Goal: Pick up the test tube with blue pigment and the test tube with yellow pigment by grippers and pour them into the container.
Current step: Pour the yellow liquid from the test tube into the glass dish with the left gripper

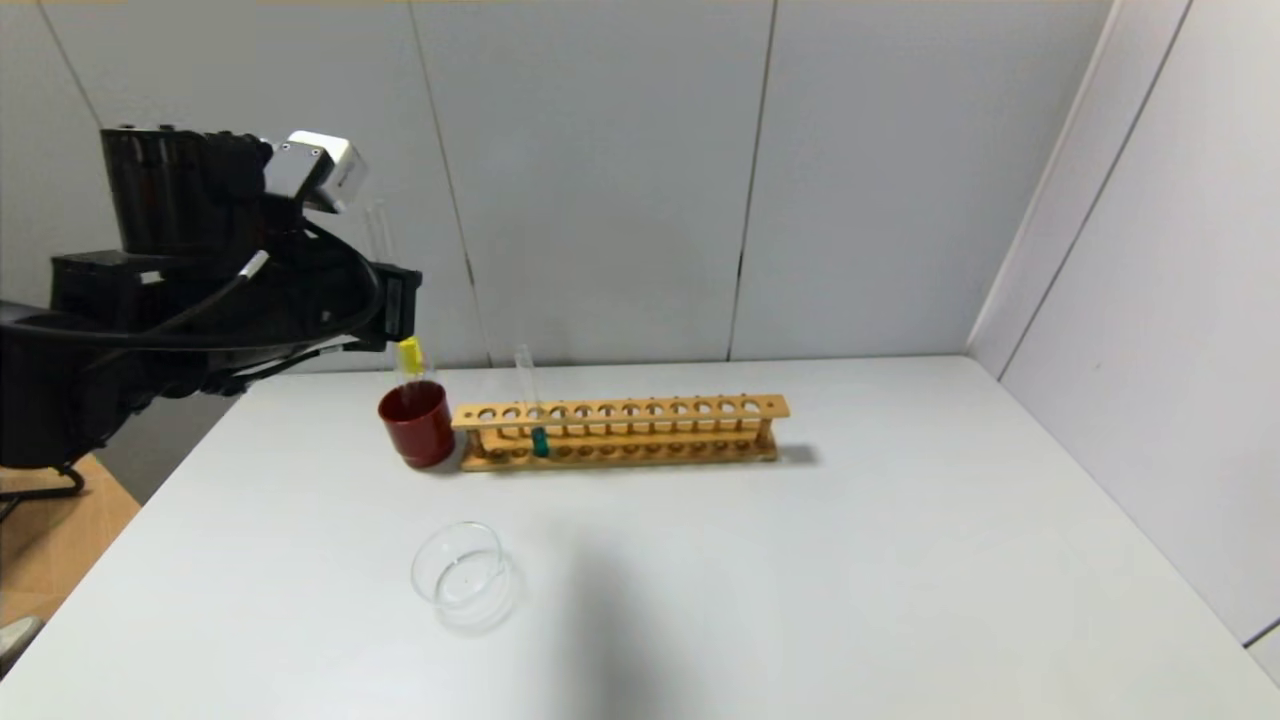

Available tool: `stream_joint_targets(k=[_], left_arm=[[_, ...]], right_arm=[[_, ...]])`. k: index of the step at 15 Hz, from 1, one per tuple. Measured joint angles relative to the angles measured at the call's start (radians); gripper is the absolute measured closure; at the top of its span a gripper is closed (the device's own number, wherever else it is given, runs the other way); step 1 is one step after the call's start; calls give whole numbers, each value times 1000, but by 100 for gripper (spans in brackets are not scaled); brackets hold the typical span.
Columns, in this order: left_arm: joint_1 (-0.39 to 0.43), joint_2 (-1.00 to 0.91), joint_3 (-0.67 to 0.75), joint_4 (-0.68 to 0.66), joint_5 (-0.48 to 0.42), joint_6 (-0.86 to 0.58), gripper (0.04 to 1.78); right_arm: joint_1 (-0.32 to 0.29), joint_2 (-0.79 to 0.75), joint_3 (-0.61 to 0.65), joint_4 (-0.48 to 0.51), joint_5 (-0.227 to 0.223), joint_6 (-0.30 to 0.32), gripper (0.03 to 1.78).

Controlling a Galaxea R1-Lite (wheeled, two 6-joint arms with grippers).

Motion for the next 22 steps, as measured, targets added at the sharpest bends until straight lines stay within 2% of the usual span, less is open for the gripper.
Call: stream_joint_targets(k=[8, 13, 18, 20, 22], left_arm=[[-18, -316, 354, -19, 5, -3, 151], [-5, -393, 434, -57, -25, -29, 151], [55, -371, 442, -47, -280, 27, 151], [120, -349, 449, -42, -353, 121, 151], [222, -307, 440, -41, -444, 261, 151]], right_arm=[[0, 0, 0, 0, 0, 0, 6], [0, 0, 0, 0, 0, 0, 6], [0, 0, 0, 0, 0, 0, 6], [0, 0, 0, 0, 0, 0, 6], [0, 0, 0, 0, 0, 0, 6]])
